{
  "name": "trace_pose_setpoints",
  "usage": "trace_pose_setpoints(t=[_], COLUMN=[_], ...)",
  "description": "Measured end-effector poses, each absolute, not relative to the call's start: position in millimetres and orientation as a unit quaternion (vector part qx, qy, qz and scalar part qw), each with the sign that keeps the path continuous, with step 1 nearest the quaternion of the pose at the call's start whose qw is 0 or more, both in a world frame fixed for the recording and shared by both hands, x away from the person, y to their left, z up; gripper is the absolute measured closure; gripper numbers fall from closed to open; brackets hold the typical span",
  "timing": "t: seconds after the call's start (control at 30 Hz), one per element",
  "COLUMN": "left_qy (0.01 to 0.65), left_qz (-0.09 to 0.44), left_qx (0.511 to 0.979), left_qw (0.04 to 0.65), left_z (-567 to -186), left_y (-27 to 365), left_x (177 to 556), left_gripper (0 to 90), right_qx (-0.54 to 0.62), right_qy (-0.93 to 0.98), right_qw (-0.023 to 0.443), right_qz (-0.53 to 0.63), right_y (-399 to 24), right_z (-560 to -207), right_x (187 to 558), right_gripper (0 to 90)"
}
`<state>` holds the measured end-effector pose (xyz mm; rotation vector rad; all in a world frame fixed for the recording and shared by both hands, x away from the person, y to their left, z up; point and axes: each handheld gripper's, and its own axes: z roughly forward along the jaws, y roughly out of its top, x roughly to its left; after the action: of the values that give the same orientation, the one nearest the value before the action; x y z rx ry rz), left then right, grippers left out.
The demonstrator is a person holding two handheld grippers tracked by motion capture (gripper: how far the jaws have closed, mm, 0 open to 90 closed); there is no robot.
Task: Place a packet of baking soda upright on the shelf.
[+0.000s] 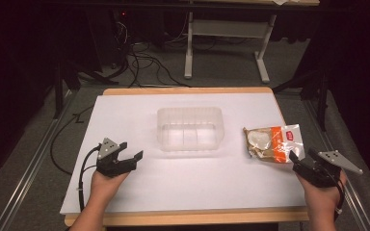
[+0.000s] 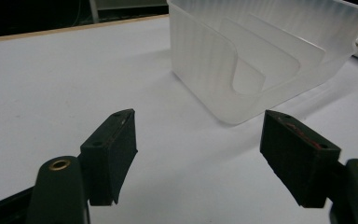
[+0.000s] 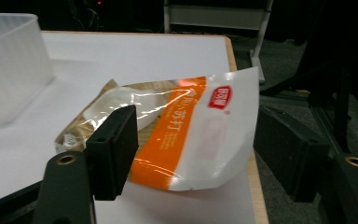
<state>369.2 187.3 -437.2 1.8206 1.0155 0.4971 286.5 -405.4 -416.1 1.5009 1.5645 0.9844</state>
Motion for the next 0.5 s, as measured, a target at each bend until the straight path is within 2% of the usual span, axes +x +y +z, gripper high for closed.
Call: trace_pose_setpoints(t=[0.2, 0.27, 0.5], left_qy=[0.414, 0.415, 0.415], left_qz=[0.203, 0.203, 0.204], left_qx=[0.747, 0.746, 0.748], left_qw=[0.478, 0.479, 0.477], left_z=[-438, -438, -438], left_y=[187, 187, 186], left_x=[369, 370, 369], left_gripper=[27.6, 27.6, 27.6], right_qx=[0.604, 0.620, 0.637], right_qy=[0.600, 0.589, 0.588], right_qw=[0.359, 0.355, 0.321], right_qz=[0.382, 0.379, 0.382], right_y=[-416, -418, -418], right_z=[-423, -426, -437], right_x=[293, 296, 305], right_gripper=[24.6, 18.9, 15.9])
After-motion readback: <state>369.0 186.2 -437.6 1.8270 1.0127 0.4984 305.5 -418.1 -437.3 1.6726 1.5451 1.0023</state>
